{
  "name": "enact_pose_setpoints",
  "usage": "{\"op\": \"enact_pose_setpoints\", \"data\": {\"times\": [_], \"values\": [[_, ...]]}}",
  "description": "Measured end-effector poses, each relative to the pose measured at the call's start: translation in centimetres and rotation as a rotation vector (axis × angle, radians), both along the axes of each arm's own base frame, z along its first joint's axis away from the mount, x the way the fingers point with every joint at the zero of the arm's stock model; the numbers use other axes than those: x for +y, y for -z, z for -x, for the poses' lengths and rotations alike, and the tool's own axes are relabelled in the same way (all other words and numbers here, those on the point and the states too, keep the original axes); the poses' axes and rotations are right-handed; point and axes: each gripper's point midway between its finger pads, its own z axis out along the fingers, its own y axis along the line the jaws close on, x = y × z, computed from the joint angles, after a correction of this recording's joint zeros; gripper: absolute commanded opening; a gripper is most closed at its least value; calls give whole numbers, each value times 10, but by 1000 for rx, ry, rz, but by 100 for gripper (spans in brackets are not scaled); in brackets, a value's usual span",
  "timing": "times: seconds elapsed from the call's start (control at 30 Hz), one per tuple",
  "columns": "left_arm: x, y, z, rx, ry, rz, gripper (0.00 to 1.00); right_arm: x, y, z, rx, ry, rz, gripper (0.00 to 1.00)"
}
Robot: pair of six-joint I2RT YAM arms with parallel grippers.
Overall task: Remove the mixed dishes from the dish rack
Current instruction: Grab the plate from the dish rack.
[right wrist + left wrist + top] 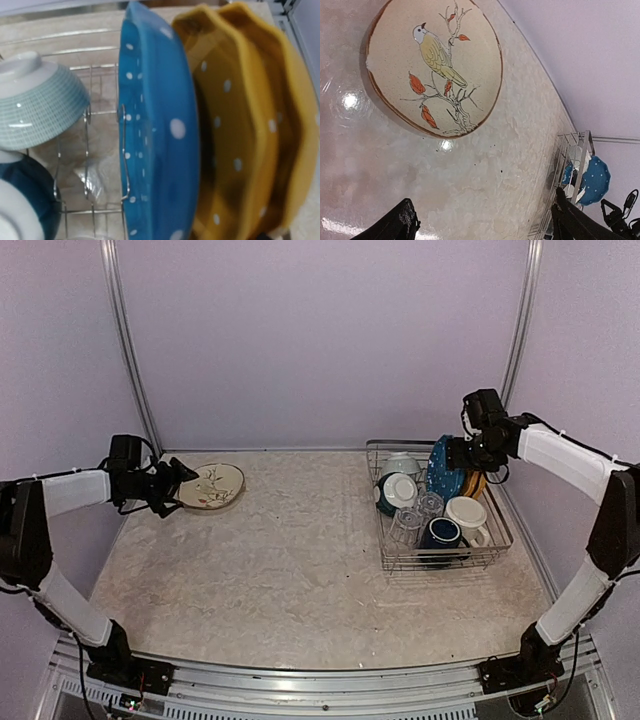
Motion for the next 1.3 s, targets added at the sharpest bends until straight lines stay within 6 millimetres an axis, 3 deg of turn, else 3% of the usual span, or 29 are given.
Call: {"op": "enact_pose_setpoints", "data": {"times": [0.2,0.37,0.47,0.83,1.3], "values": [[-44,-58,15,-124,123,-72,90,1,24,-8,49,3,19,66],[-79,-115,23,-273,227,-114,91,-1,28,-20,50,21,39,60],[-96,-134,29,-335,277,-134,91,-2,27,-28,38,37,50,59],[-132,-140,45,-388,392,-194,92,-7,43,-51,44,100,94,47],[-132,-138,46,-382,391,-227,92,-14,55,-53,58,147,117,20]]}}
